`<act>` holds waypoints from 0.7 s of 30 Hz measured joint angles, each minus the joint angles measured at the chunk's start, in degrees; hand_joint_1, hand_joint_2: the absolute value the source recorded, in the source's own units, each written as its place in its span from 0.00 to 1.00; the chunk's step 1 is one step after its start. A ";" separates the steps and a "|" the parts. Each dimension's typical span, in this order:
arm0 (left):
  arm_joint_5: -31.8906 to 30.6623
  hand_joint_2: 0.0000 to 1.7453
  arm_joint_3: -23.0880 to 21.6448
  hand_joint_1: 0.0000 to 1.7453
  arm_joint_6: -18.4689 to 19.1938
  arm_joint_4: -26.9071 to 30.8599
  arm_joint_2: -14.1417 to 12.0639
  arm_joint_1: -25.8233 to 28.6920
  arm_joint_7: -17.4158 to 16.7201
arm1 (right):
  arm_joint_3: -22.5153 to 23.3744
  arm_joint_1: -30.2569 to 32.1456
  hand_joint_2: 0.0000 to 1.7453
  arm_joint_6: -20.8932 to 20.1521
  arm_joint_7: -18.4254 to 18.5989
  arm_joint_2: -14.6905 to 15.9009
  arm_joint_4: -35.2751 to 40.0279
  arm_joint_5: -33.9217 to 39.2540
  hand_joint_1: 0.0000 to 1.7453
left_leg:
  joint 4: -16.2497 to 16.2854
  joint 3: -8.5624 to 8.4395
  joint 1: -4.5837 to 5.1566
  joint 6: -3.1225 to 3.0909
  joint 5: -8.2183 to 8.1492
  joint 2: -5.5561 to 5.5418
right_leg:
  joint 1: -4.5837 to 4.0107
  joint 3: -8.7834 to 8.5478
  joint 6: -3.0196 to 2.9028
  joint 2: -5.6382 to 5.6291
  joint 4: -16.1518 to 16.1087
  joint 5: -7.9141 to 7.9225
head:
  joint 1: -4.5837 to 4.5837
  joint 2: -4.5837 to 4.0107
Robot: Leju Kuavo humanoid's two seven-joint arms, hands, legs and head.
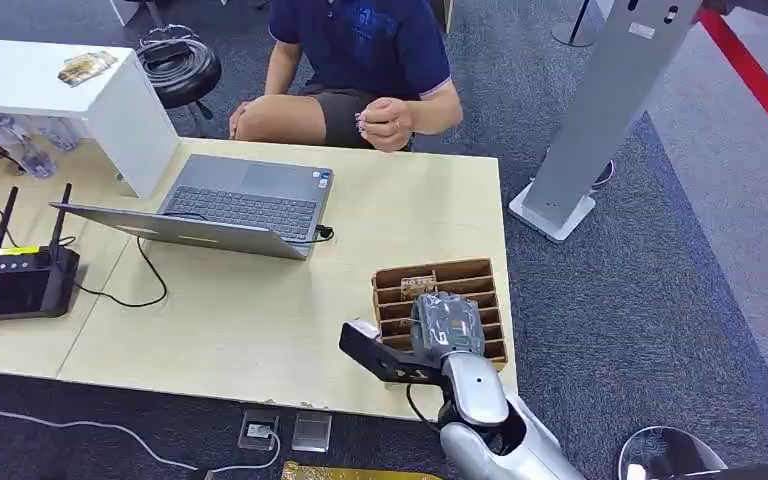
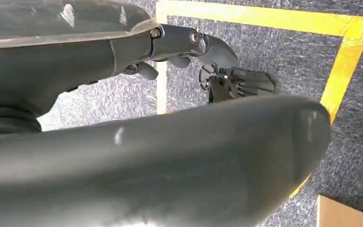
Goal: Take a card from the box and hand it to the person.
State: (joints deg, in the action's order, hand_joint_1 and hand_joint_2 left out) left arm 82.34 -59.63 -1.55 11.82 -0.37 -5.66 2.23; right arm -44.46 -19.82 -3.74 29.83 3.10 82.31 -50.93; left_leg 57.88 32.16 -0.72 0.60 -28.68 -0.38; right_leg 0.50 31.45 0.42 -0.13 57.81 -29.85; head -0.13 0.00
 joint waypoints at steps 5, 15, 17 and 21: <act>0.24 0.00 0.00 0.00 0.22 0.00 0.00 0.00 -0.13 | 0.31 0.09 1.00 0.33 -0.02 0.18 0.24 0.02 0.86 | 0.00 0.00 0.00 0.00 0.00 0.00 | 0.00 0.01 0.00 0.00 0.00 0.00 | 0.00 0.00; 0.61 0.00 0.00 0.00 0.33 0.00 -0.02 0.17 -0.15 | 3.28 1.84 1.00 1.53 0.33 2.62 9.25 -2.67 0.86 | 0.00 0.00 0.00 0.00 0.00 0.01 | 0.00 0.02 0.00 0.00 -0.01 0.00 | 0.07 0.00; 0.61 0.00 0.02 0.00 0.29 0.00 -0.02 0.16 -0.13 | 3.95 1.86 1.00 1.57 0.35 3.17 11.45 -3.26 0.86 | 0.00 -0.01 0.00 0.00 0.00 0.02 | 0.00 0.02 0.00 -0.02 -0.01 0.00 | 0.00 0.00; 0.61 0.00 0.02 0.00 0.00 0.00 -0.02 0.19 -0.11 | 5.03 1.53 1.00 1.49 0.37 4.26 16.05 -3.78 0.86 | 0.00 0.00 0.00 0.00 0.00 0.02 | 0.00 0.01 0.00 -0.01 -0.01 0.00 | 0.07 0.00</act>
State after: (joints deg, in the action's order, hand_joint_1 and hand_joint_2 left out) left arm 82.95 -59.60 -1.55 11.82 -0.39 -5.47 2.12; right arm -39.43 -18.29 -2.25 30.21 7.37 98.36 -54.71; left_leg 57.88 32.16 -0.71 0.60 -28.68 -0.36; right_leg 0.50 31.46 0.42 -0.15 57.81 -29.85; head -0.07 0.00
